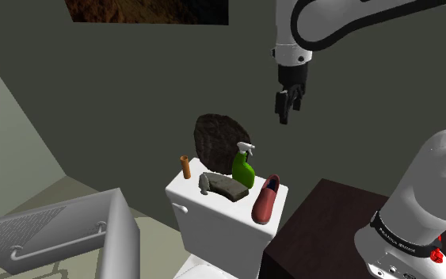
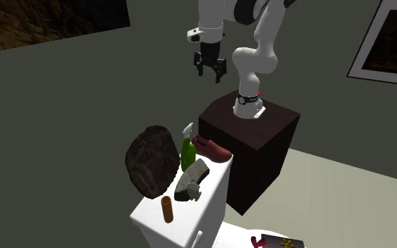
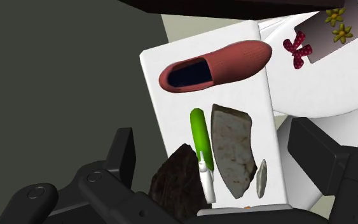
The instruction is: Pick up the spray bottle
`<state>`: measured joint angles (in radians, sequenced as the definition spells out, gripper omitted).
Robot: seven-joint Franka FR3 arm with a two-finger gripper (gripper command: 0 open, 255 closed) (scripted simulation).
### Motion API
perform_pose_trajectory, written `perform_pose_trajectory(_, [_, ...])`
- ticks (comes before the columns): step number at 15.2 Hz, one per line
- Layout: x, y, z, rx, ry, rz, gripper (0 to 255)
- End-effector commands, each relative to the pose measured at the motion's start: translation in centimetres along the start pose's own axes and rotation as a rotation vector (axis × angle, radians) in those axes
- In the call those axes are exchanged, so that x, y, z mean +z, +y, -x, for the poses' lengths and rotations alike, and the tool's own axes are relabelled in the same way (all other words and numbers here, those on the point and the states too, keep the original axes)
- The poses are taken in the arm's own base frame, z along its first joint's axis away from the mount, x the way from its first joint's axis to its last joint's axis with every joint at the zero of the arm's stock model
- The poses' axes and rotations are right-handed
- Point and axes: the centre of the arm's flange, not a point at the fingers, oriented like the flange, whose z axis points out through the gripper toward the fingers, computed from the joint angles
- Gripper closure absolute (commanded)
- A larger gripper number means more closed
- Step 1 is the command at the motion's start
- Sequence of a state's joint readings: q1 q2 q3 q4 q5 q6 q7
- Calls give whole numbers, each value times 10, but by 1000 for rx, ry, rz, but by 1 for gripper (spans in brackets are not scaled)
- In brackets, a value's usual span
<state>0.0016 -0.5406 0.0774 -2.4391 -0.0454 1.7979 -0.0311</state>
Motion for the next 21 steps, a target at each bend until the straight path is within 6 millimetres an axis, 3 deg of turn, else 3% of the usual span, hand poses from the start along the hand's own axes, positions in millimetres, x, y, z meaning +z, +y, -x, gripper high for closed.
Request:
perform_pose_trajectory(1, [14,-2,-22,1,6,-3,0])
perform_pose_trajectory(16, [131,-19,-176,12,34,-21,0])
perform_pose_trajectory(21, [157,-21,-186,13,36,-22,0])
